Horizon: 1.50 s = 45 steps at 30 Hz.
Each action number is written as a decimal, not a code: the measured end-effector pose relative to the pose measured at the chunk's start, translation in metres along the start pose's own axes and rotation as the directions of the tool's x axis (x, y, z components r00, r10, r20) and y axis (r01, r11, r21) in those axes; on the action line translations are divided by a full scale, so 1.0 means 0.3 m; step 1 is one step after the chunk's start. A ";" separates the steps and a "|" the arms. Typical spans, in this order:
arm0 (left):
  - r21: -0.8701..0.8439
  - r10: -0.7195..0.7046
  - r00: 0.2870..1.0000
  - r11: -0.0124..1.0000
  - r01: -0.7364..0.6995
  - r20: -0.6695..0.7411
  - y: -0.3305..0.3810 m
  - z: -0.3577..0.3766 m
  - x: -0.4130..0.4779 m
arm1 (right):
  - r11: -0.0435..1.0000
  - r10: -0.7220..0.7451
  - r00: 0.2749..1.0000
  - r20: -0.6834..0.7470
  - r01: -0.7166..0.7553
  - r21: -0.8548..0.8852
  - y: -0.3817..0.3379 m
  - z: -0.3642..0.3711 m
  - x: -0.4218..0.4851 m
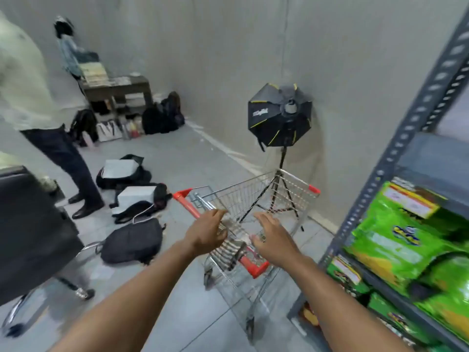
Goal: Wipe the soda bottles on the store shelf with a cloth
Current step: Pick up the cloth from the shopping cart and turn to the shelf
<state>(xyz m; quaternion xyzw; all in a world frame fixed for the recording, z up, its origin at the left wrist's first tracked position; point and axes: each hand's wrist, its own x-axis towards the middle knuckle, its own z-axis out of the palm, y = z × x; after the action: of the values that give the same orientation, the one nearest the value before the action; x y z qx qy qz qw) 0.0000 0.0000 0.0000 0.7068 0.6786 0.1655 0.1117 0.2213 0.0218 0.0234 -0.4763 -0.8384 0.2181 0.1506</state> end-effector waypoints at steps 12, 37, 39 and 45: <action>0.220 -0.165 0.916 0.972 0.088 0.366 -0.248 0.130 0.302 | 0.988 0.145 0.915 0.377 -0.115 -0.102 -0.024 0.357 0.242; -0.412 0.356 0.905 0.879 -0.240 0.233 0.385 -0.220 0.230 | 0.992 0.107 0.842 -0.528 -0.053 0.115 0.049 -0.142 -0.040; -0.440 0.408 0.894 0.848 -0.295 0.188 0.495 -0.244 0.201 | 0.996 0.069 0.746 -0.662 -0.020 0.082 0.060 -0.222 -0.119; -0.439 0.585 0.811 0.731 -0.523 0.010 0.889 -0.266 0.090 | 0.931 0.245 0.626 -0.740 0.060 0.360 0.112 -0.517 -0.437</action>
<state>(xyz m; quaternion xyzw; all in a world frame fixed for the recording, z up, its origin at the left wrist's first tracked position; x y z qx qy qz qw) 0.2160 0.0072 0.1776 0.8466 0.3748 0.2791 0.2546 0.3832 -0.0419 0.1338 -0.5318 -0.6127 0.1456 0.5662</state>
